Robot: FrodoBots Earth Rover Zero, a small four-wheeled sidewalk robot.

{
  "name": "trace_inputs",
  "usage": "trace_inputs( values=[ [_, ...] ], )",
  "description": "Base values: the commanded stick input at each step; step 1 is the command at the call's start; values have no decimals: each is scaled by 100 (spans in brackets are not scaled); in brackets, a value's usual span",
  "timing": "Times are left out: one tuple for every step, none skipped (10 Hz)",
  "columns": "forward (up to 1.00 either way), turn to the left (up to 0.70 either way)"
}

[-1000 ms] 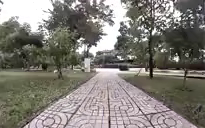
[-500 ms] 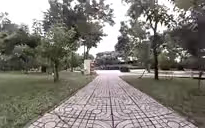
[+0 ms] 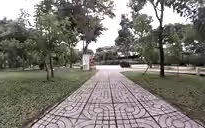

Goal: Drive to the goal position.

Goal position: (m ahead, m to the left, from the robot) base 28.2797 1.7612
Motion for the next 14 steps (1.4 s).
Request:
trace_inputs(
  values=[
    [100,0],
    [100,0],
    [100,0],
    [100,0],
    [100,0],
    [100,0],
    [100,0],
    [100,0],
    [100,0],
    [100,0],
    [100,0],
    [100,0],
    [100,0],
    [100,0]
  ],
)
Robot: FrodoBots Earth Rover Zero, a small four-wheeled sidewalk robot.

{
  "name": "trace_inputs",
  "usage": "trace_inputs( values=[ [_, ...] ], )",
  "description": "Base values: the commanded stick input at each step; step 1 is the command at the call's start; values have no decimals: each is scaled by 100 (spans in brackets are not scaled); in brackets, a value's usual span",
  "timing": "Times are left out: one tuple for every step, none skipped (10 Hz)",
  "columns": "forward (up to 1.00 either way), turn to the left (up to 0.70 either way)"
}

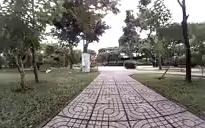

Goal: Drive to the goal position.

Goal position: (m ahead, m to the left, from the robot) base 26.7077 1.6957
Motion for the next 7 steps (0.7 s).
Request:
trace_inputs(
  values=[
    [100,0],
    [100,-22],
    [100,-27],
    [100,-21],
    [100,0],
    [100,0],
    [100,0]
  ],
)
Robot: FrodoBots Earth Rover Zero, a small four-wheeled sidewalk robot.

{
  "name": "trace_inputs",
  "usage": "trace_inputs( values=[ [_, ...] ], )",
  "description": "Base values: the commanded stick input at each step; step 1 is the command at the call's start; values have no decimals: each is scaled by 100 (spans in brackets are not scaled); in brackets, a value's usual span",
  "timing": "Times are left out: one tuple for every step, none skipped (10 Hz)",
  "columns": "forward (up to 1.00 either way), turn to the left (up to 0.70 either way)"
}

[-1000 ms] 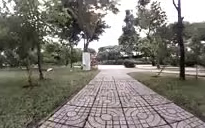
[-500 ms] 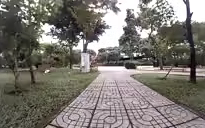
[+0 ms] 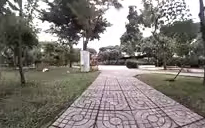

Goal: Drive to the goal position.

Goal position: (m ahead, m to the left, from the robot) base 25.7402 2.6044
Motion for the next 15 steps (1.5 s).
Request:
trace_inputs(
  values=[
    [100,0],
    [100,0],
    [100,0],
    [100,0],
    [100,0],
    [100,0],
    [100,0],
    [100,0],
    [100,0],
    [100,0],
    [100,0],
    [100,0],
    [100,0],
    [100,0],
    [100,0]
  ],
)
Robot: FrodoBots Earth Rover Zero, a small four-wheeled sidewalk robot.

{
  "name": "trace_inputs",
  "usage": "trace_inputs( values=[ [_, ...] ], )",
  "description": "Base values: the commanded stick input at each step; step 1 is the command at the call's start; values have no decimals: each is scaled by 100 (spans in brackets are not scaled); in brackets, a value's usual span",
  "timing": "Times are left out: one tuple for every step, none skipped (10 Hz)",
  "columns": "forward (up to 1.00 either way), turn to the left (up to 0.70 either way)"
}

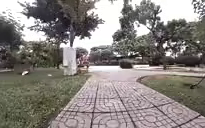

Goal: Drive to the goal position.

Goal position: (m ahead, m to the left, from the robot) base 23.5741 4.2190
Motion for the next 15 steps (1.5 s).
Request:
trace_inputs(
  values=[
    [100,0],
    [100,0],
    [100,0],
    [100,0],
    [100,0],
    [100,0],
    [100,0],
    [100,0],
    [100,0],
    [100,0],
    [100,0],
    [100,0],
    [100,0],
    [100,0],
    [100,0]
  ],
)
